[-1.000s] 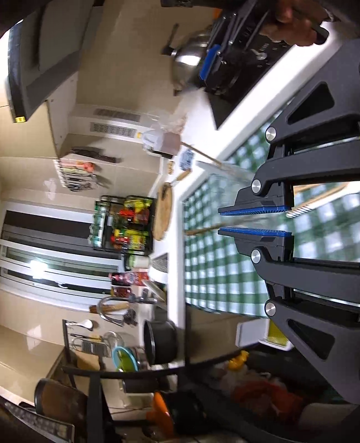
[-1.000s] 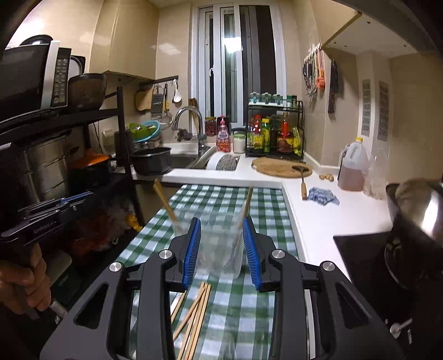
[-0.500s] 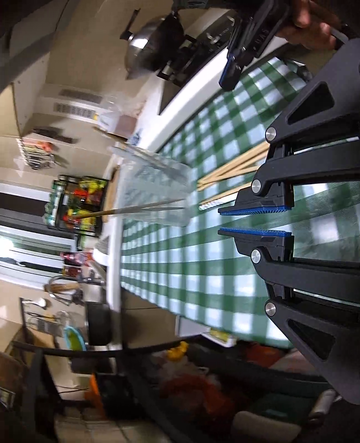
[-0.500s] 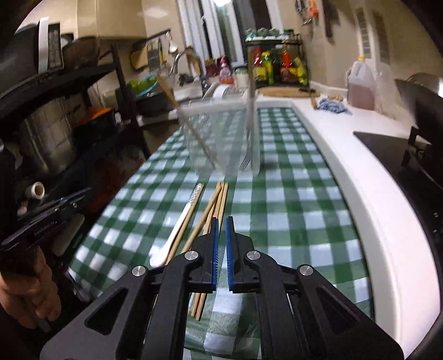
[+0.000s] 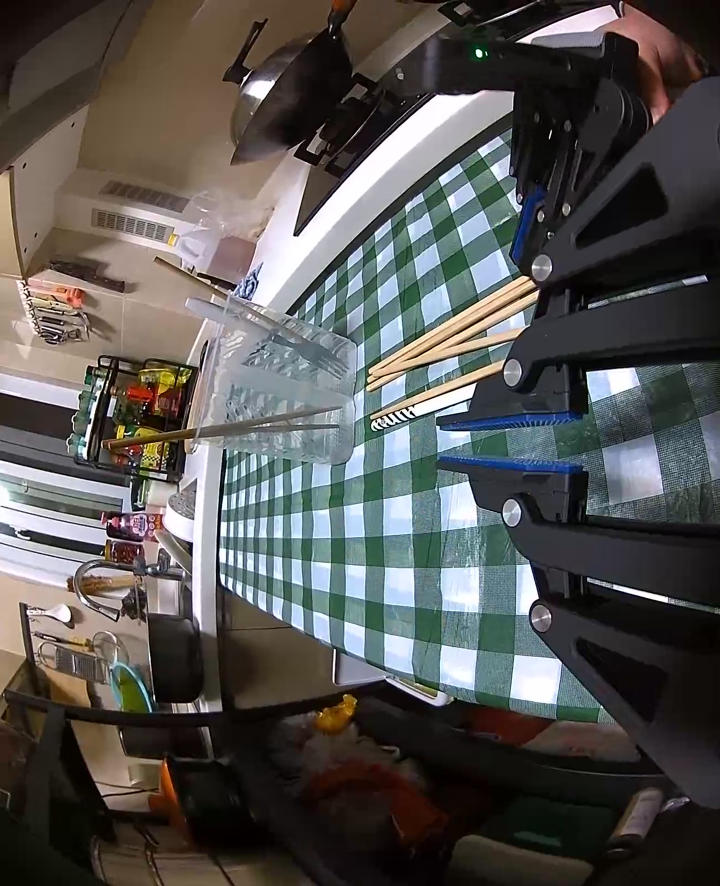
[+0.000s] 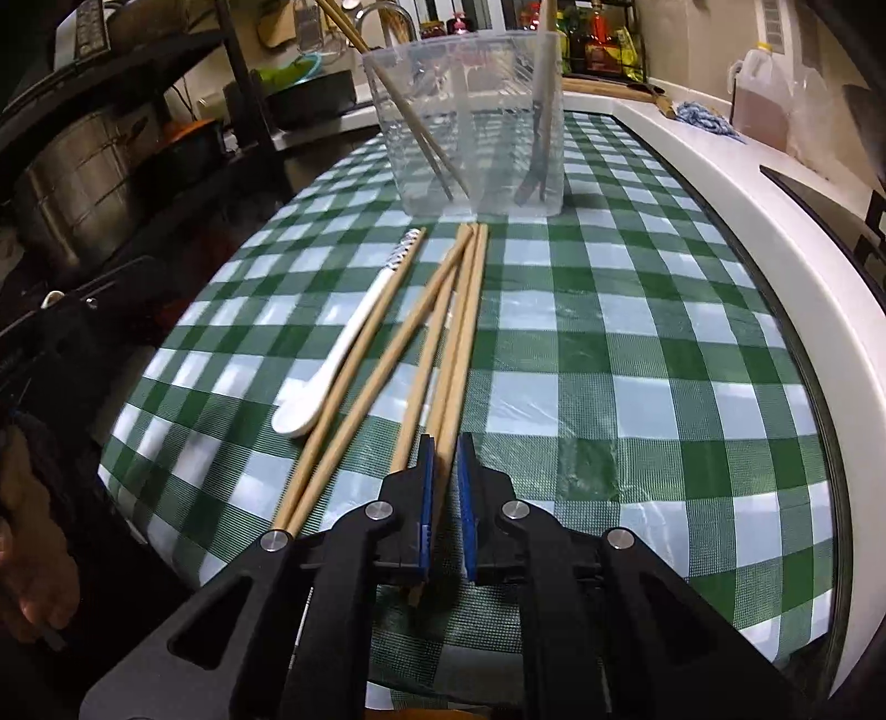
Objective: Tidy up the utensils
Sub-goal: 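Move both tools back down toward the remaining utensils, then grasp a chopstick with the right tool while the left tool grasps the white spoon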
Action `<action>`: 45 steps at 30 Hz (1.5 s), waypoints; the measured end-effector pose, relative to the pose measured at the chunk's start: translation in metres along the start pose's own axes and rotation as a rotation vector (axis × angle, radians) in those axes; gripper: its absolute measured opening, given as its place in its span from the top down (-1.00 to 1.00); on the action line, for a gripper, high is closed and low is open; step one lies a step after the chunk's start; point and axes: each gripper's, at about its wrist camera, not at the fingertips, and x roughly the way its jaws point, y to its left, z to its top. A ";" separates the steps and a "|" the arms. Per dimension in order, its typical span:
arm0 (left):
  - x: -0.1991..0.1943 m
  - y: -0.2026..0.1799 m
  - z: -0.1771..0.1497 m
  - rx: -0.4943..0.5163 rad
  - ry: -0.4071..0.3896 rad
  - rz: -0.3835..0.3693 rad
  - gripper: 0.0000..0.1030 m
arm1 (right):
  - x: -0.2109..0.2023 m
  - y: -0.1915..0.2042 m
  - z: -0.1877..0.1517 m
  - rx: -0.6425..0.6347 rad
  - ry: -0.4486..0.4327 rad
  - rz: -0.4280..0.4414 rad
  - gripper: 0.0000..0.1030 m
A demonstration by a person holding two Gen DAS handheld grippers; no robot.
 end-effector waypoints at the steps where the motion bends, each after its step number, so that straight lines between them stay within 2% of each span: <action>1: 0.001 0.000 0.000 0.000 0.002 -0.001 0.82 | 0.001 0.000 -0.001 0.000 0.002 -0.002 0.79; 5: 0.007 -0.001 -0.003 -0.011 0.027 -0.017 0.82 | 0.003 0.005 -0.003 -0.035 0.017 -0.036 0.72; 9: 0.022 -0.004 -0.009 -0.044 0.081 -0.069 0.82 | 0.002 0.010 -0.004 -0.068 0.027 -0.070 0.70; 10: 0.027 -0.006 -0.012 -0.049 0.101 -0.086 0.82 | 0.002 0.008 -0.004 -0.065 0.029 -0.068 0.73; 11: 0.031 -0.009 -0.015 -0.053 0.116 -0.098 0.82 | 0.001 0.007 -0.004 -0.059 0.033 -0.072 0.87; 15: 0.047 -0.022 -0.028 -0.057 0.172 -0.122 0.82 | -0.002 -0.007 -0.002 -0.007 0.041 -0.110 0.89; 19: 0.058 -0.030 -0.036 -0.058 0.201 -0.099 0.82 | -0.004 -0.017 -0.001 0.019 0.050 -0.149 0.89; 26: 0.060 -0.038 -0.037 -0.023 0.205 -0.061 0.78 | -0.005 -0.020 -0.001 0.023 0.057 -0.151 0.88; 31: 0.056 -0.037 -0.035 -0.020 0.181 -0.033 0.62 | -0.005 -0.020 -0.001 0.023 0.057 -0.151 0.88; 35: 0.062 -0.036 -0.039 -0.025 0.215 -0.026 0.60 | -0.005 -0.020 -0.001 0.019 0.056 -0.154 0.88; 40: 0.065 -0.043 -0.043 -0.003 0.217 -0.028 0.60 | -0.004 -0.019 -0.001 0.018 0.055 -0.155 0.88; 45: 0.064 -0.047 -0.045 0.023 0.210 0.003 0.64 | -0.005 -0.018 -0.002 0.013 0.053 -0.158 0.88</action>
